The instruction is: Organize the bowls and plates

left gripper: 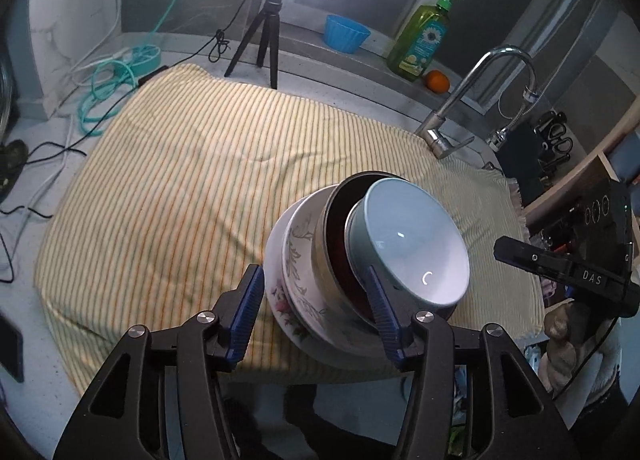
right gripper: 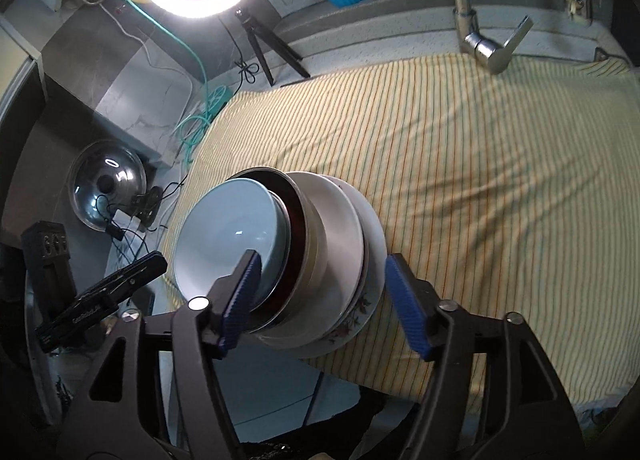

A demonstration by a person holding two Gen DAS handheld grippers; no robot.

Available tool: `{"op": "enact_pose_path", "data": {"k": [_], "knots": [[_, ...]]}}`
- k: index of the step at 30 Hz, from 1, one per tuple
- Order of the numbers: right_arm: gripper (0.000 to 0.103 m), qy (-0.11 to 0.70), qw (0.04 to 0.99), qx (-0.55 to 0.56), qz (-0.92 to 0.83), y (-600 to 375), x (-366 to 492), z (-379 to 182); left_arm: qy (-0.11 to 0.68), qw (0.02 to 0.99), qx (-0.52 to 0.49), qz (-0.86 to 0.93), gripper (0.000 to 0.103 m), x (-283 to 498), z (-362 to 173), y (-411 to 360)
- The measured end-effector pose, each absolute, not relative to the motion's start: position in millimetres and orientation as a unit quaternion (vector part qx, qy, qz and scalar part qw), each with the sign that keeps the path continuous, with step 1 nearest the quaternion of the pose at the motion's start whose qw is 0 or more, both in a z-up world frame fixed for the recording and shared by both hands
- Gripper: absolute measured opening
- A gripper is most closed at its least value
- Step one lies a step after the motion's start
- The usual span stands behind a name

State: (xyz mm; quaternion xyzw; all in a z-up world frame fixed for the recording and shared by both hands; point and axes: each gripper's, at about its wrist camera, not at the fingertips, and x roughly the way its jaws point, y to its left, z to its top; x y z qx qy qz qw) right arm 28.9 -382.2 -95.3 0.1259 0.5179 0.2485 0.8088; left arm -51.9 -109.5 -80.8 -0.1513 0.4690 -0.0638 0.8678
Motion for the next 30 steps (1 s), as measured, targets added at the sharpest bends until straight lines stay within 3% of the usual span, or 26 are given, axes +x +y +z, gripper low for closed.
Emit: {"op": "enact_pose_path", "data": {"k": [5, 8, 15, 30], "knots": [[0.073, 0.493, 0.830, 0.099, 0.241, -372.4, 3.7, -79.8, 0.448, 0.883, -0.123, -0.064, 0.063, -66.9, -63.2, -115.5], [0.079, 0.474, 0.843, 0.090, 0.238, -367.7, -9.4, -69.3, 0.437, 0.891, -0.110, -0.063, 0.065, -72.9, -55.3, -118.1], [0.088, 0.444, 0.861, 0.091, 0.230, -361.9, -32.1, -51.2, 0.419, 0.902, -0.086, -0.060, 0.079, -79.4, -43.6, -125.4], [0.088, 0.425, 0.875, 0.075, 0.221, -357.8, -44.3, -42.2, 0.397, 0.912, -0.077, -0.059, 0.079, -83.7, -31.3, -130.9]]}}
